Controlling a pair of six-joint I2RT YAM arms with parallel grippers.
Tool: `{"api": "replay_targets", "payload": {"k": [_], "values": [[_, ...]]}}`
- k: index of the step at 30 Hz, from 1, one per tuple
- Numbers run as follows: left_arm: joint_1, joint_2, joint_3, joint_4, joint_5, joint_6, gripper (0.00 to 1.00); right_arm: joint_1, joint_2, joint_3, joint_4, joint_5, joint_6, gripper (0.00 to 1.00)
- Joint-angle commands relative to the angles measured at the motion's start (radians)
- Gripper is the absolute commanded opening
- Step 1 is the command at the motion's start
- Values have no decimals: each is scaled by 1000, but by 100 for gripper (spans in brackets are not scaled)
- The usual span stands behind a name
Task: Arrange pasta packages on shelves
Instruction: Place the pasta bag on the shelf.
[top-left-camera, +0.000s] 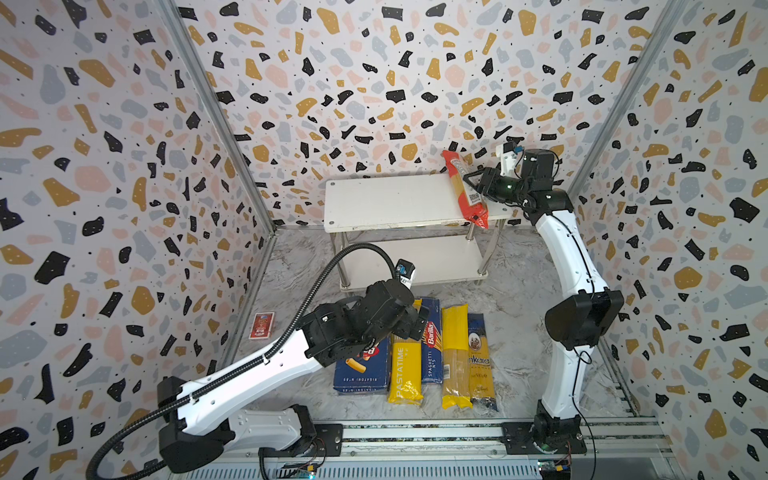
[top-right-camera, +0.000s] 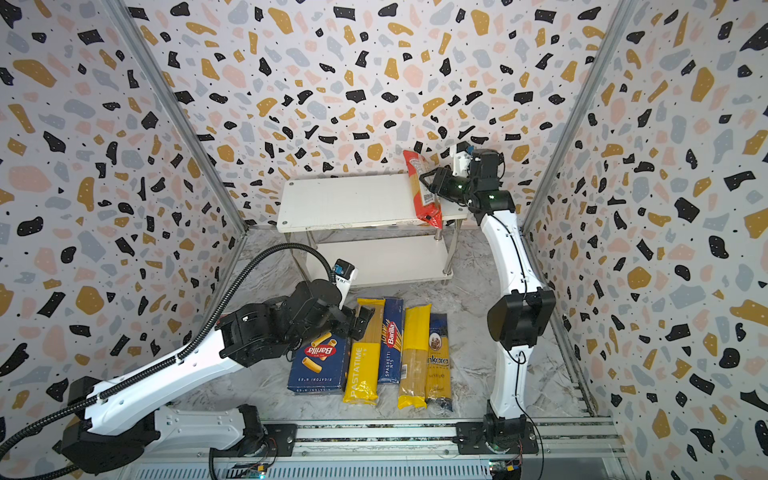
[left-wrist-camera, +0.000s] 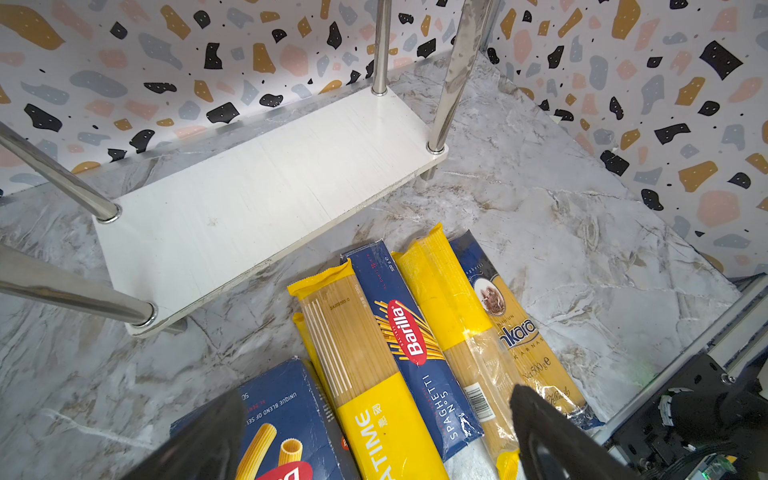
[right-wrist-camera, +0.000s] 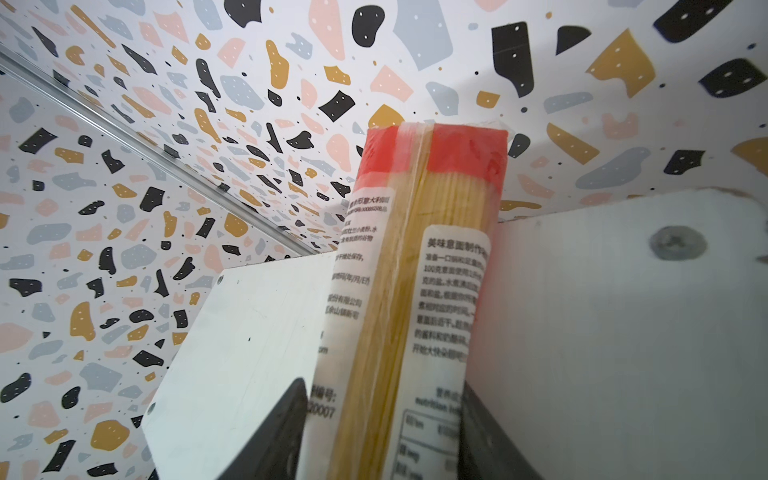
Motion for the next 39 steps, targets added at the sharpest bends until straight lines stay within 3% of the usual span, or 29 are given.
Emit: {"api": "replay_targets", "payload": {"k": [1,14,19,30,34,39], "values": [[6,-20,-13,32,5,-8,100,14,-71,1,-66,52,-71,56],[10,-41,-34,54,9,-18,100,62,-143,-21,-63,159,-191,60],[10,-27,-32,57,13,-12,99,53,-219,-152,55,163,-179,63],[11,-57,-32,51,-21,-12,99,57,-280,-136,-2,236,-195,67],[11,-65,-37,50,-24,-17,99,80,-353,-179,-53,307,-227,67],[11,-85,-59,53,-23,-30,99,109,-516,-344,-92,394,-223,68]]}}
